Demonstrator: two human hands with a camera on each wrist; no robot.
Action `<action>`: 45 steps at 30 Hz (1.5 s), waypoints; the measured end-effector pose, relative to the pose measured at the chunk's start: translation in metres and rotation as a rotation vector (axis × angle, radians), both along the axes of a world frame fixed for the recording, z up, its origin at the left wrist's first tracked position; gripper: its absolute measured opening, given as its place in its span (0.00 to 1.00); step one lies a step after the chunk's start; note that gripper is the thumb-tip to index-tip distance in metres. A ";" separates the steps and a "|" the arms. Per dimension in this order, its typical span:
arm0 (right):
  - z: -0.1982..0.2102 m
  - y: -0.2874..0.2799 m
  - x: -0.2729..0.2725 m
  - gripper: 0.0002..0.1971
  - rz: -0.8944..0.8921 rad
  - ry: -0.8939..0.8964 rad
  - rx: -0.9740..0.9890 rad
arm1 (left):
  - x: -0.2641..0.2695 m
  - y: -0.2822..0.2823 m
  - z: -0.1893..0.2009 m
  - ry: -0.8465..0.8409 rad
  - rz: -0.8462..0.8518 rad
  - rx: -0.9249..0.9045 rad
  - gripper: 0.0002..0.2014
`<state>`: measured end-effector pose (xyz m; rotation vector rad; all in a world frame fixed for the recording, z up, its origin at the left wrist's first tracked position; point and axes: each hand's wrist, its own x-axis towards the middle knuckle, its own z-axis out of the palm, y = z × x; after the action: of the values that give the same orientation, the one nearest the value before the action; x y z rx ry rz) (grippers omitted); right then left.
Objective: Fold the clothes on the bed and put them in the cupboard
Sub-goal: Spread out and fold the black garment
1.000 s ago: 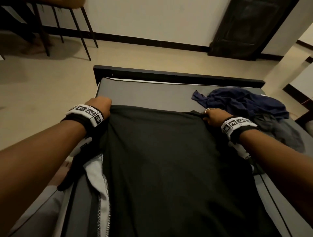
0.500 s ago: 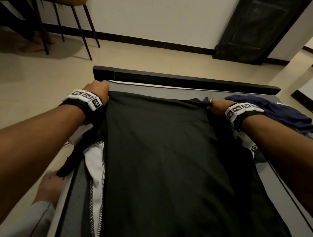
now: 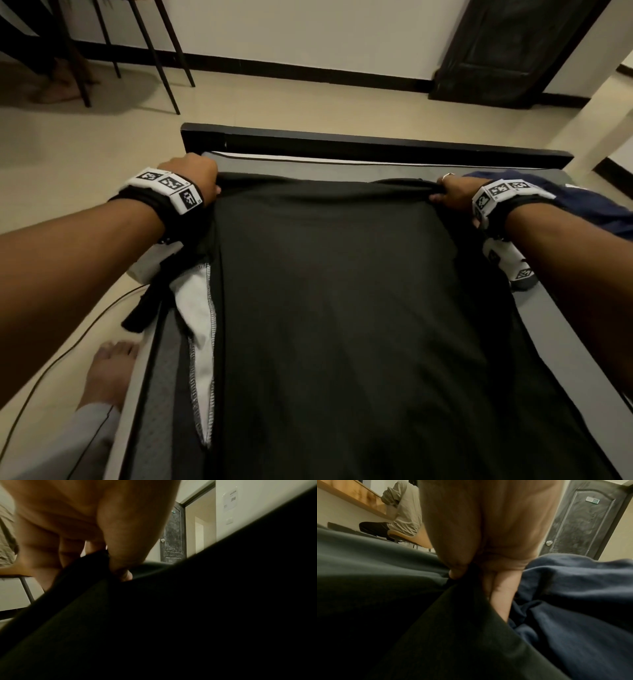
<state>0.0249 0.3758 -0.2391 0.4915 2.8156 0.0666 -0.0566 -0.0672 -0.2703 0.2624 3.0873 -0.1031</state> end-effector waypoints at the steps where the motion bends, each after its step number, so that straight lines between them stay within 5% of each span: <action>1: -0.001 0.001 -0.002 0.21 -0.013 0.022 -0.005 | -0.002 0.002 0.001 0.045 0.003 0.011 0.14; 12: -0.015 0.009 -0.019 0.25 -0.055 0.076 -0.003 | -0.006 0.008 0.005 0.086 -0.008 0.043 0.18; 17: 0.000 -0.003 0.009 0.52 -0.225 0.002 -0.297 | 0.063 0.020 0.001 0.315 -0.235 -0.216 0.19; 22: 0.006 -0.004 0.076 0.61 -0.189 0.067 -0.404 | 0.171 0.029 0.010 0.379 -0.524 -0.265 0.07; 25: -0.007 -0.013 0.127 0.58 0.009 0.170 -0.231 | 0.225 0.037 0.029 0.260 -0.548 -0.245 0.05; 28: -0.015 -0.036 0.180 0.43 0.164 0.258 -0.184 | 0.269 0.049 0.041 -0.015 -0.615 -0.221 0.08; 32: -0.006 -0.069 0.262 0.26 0.297 0.129 -0.249 | 0.336 0.063 0.049 -0.272 -0.530 -0.230 0.15; 38: -0.004 -0.063 0.383 0.40 0.019 0.098 -0.311 | 0.399 0.044 0.051 -0.275 -0.227 -0.136 0.23; 45: -0.025 -0.066 0.451 0.34 -0.255 0.190 -0.344 | 0.396 -0.014 0.051 -0.556 -0.008 -0.168 0.44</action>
<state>0.4764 0.3099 -0.2642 0.8001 2.8280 -0.5320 0.3398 -0.0816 -0.2198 0.2448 2.5095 -0.2427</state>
